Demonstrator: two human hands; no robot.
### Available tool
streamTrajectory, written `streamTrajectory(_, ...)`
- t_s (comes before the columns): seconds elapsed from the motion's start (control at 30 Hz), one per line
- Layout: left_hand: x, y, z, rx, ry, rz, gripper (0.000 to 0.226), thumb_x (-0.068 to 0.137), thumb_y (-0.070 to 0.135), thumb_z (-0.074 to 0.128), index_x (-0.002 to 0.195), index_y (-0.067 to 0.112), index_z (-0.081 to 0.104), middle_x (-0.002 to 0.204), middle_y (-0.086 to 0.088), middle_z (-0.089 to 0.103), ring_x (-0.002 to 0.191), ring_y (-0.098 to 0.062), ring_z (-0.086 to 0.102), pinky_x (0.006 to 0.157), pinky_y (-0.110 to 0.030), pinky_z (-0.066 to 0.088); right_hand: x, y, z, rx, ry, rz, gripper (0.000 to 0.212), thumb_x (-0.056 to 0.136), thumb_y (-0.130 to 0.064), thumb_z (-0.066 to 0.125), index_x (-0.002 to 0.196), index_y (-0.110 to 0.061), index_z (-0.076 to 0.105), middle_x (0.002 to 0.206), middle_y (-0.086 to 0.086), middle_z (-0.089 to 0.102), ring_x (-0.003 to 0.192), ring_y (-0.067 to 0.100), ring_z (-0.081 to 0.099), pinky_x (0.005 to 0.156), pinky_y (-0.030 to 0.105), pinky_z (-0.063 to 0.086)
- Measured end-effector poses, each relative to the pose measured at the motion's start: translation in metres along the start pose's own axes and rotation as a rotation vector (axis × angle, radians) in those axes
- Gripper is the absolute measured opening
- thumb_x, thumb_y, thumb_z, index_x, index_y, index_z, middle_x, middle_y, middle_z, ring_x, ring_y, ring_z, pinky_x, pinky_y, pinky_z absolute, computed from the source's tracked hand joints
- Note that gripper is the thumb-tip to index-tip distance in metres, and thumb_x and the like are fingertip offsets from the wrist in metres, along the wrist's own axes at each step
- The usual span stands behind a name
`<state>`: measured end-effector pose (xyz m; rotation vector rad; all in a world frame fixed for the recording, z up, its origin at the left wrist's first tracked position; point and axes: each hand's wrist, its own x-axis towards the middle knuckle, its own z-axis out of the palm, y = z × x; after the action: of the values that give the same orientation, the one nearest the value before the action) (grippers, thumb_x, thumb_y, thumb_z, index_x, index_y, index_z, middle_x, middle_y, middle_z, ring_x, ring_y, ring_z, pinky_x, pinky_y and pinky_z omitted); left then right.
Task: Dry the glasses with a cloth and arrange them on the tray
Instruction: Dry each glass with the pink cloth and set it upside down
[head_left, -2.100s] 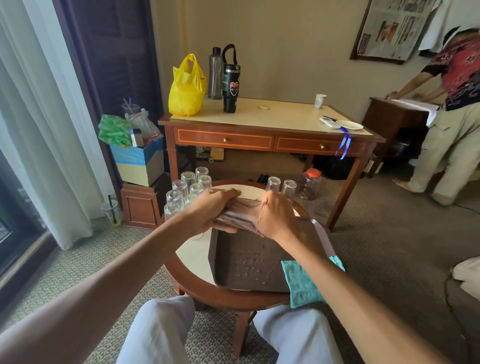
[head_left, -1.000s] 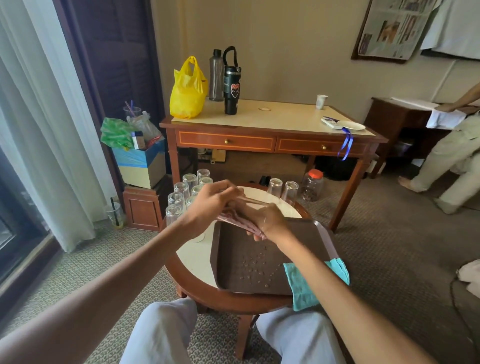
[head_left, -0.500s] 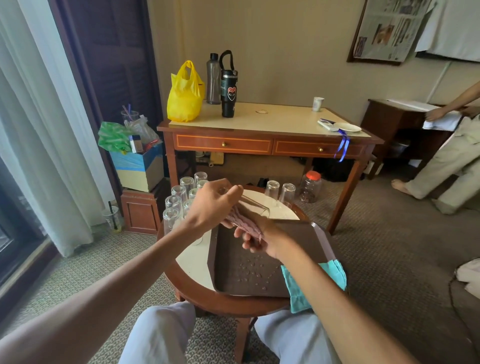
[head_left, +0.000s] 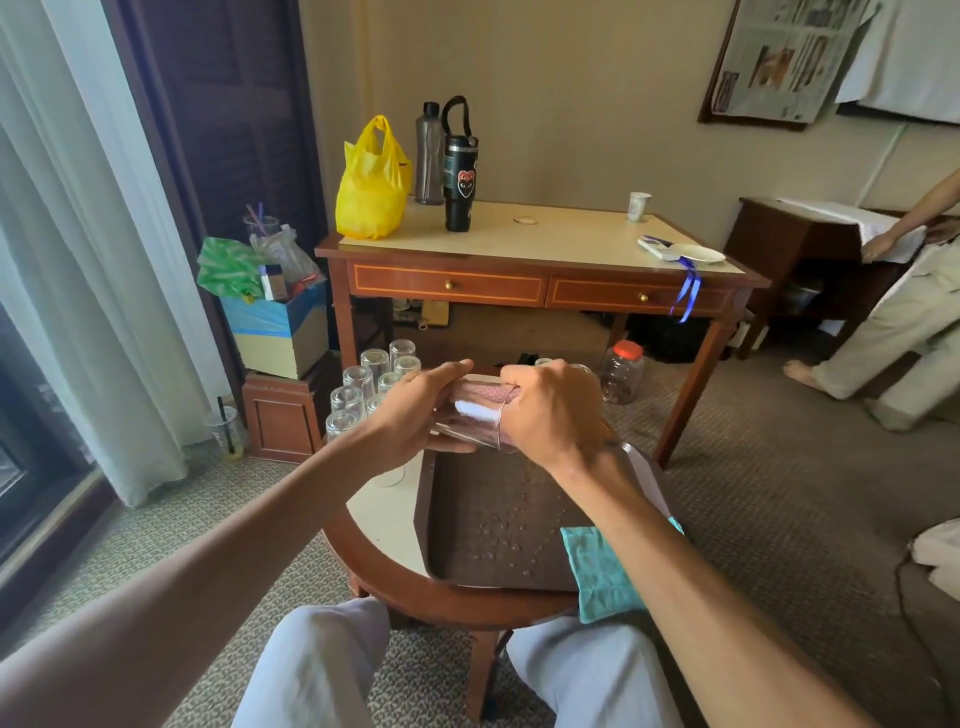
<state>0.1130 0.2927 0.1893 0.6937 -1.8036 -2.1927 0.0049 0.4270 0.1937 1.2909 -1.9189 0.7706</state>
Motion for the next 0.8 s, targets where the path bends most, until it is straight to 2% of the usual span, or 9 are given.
streamTrajectory(0.13,0.003,0.0,0.0,0.099,0.131,0.156,0.021,0.105,0.029,0.054,0.102,0.013,0.068,0.095,-0.013,0.072,0.082,-0.022,0.076,0.064,-0.034,0.062,-0.005,0.009,0.03,0.078,-0.235,0.26,0.017,0.078,-0.032,0.067,0.073,-0.017,0.073,0.064,-0.002,0.069,0.057,0.021,0.057,0.043,0.021,0.025)
streamTrajectory(0.23,0.008,-0.001,-0.003,0.367,0.268,0.418,0.025,0.098,0.032,0.06,0.09,0.012,0.072,0.086,-0.009,0.072,0.082,-0.024,0.073,0.066,-0.032,0.06,-0.014,-0.001,0.044,0.55,-0.36,0.628,0.045,0.082,-0.065,0.068,0.092,-0.022,0.077,0.073,-0.004,0.075,0.063,0.015,0.069,0.053,0.03,0.052)
streamTrajectory(0.33,0.005,0.0,-0.004,0.543,0.308,0.589,0.023,0.097,0.03,0.063,0.084,0.013,0.071,0.073,0.006,0.071,0.071,-0.005,0.07,0.063,-0.021,0.057,-0.016,-0.013,0.036,0.975,-0.733,1.111,0.053,0.092,-0.066,0.053,0.089,-0.016,0.071,0.069,0.001,0.073,0.049,0.012,0.06,0.04,0.019,0.039)
streamTrajectory(0.4,0.006,-0.004,-0.006,0.542,0.28,0.601,0.022,0.1,0.028,0.062,0.088,0.012,0.071,0.074,0.009,0.07,0.072,-0.001,0.07,0.063,-0.017,0.055,-0.013,-0.015,0.028,1.013,-0.868,1.199,0.053,0.097,-0.06,0.049,0.084,-0.012,0.069,0.064,0.001,0.069,0.042,0.008,0.052,0.036,0.016,0.033)
streamTrajectory(0.5,0.013,-0.007,-0.016,0.318,0.161,0.459,0.024,0.099,0.032,0.057,0.094,0.013,0.07,0.09,-0.002,0.072,0.089,-0.017,0.073,0.075,-0.03,0.059,-0.005,-0.014,0.024,0.75,-0.682,0.955,0.036,0.1,-0.034,0.058,0.102,-0.001,0.072,0.068,0.007,0.07,0.045,0.01,0.057,0.039,0.017,0.035)
streamTrajectory(0.57,0.014,-0.002,-0.021,0.111,0.051,0.235,0.024,0.101,0.033,0.056,0.098,0.011,0.066,0.098,-0.009,0.072,0.09,-0.021,0.072,0.074,-0.032,0.056,-0.003,-0.013,0.022,0.434,-0.395,0.511,0.026,0.093,-0.023,0.063,0.1,-0.002,0.076,0.071,0.012,0.073,0.047,0.012,0.051,0.039,0.015,0.03)
streamTrajectory(0.67,0.007,0.005,-0.019,-0.048,-0.019,-0.072,0.029,0.101,0.037,0.057,0.11,0.01,0.063,0.097,-0.009,0.074,0.086,-0.02,0.075,0.071,-0.032,0.057,-0.002,-0.01,0.014,0.132,-0.018,-0.037,0.02,0.073,-0.032,0.076,0.078,-0.013,0.08,0.053,0.002,0.067,0.046,0.01,0.03,0.04,0.014,0.029)
streamTrajectory(0.73,0.005,0.004,-0.016,-0.052,0.027,-0.126,0.028,0.1,0.032,0.062,0.118,0.011,0.062,0.099,-0.01,0.075,0.087,-0.023,0.077,0.07,-0.034,0.06,-0.003,-0.006,0.018,0.065,0.019,-0.152,0.019,0.066,-0.033,0.085,0.073,-0.015,0.078,0.049,-0.001,0.063,0.047,0.009,0.026,0.046,0.016,0.029)
streamTrajectory(0.8,0.003,0.002,-0.009,-0.011,0.153,-0.072,0.017,0.099,0.026,0.064,0.11,0.013,0.063,0.092,-0.009,0.076,0.084,-0.024,0.077,0.068,-0.035,0.06,-0.005,-0.001,0.029,0.07,-0.045,-0.083,0.018,0.069,-0.033,0.083,0.072,-0.016,0.076,0.052,-0.001,0.065,0.046,0.01,0.031,0.047,0.015,0.024)
